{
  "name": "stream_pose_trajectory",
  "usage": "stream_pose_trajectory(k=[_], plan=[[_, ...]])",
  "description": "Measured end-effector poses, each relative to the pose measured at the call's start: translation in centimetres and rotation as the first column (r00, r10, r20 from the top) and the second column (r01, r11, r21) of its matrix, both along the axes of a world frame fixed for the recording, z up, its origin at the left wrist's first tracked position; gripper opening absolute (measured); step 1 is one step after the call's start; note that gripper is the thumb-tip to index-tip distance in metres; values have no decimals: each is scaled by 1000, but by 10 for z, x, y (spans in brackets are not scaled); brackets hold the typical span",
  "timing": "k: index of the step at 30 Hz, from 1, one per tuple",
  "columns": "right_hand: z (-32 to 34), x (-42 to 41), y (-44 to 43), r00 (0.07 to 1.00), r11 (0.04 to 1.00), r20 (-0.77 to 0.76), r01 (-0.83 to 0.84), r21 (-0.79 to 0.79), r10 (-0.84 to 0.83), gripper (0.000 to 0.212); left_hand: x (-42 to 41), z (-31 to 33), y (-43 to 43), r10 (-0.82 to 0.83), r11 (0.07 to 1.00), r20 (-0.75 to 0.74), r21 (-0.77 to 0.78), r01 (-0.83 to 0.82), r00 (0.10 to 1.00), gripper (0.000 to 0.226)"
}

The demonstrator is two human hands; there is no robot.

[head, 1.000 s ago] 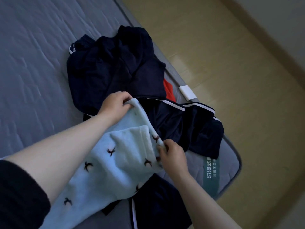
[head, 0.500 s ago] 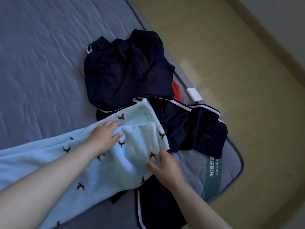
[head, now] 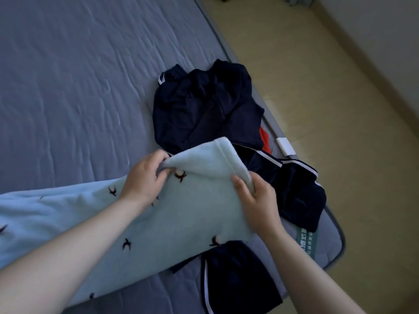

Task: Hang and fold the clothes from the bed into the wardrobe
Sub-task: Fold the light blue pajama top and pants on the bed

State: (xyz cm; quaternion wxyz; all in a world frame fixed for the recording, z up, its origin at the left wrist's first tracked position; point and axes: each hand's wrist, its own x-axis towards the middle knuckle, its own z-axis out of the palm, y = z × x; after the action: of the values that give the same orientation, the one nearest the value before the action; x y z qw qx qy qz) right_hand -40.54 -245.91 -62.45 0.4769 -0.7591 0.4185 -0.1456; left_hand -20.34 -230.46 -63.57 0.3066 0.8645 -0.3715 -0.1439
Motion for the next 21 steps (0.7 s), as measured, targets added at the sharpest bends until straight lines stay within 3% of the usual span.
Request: stream_pose_trajectory(k=[3,5,8,10,14,18,21], plan=[[-6,24,-14,987,998,-154,32,-59,-41,36,15,-1,-15,83,991,-6,108,-81,997,29],[-23,30,-22,941,998,-335,58,-4,-56,33,17,-13,-18,124,951,-37,291,-108,992,43],[-49,29,-28,881,998,-472,61,33,-39,31,10,-35,-9,179,923,-93,360,-134,979,47],[-58,31,-28,897,998,-442,42,49,-16,32,3,-50,3,147,920,-83,377,-106,986,48],[-61,47,-24,970,976,-242,75,203,-24,29,6,-73,20,121,891,-59,447,-83,991,44],[-57,58,-36,992,989,-89,96,110,-86,26,21,-81,17,80,817,8,573,-70,997,32],[-60,56,-35,993,995,-67,97,8,-96,26,31,-74,10,162,915,96,358,-186,982,2]])
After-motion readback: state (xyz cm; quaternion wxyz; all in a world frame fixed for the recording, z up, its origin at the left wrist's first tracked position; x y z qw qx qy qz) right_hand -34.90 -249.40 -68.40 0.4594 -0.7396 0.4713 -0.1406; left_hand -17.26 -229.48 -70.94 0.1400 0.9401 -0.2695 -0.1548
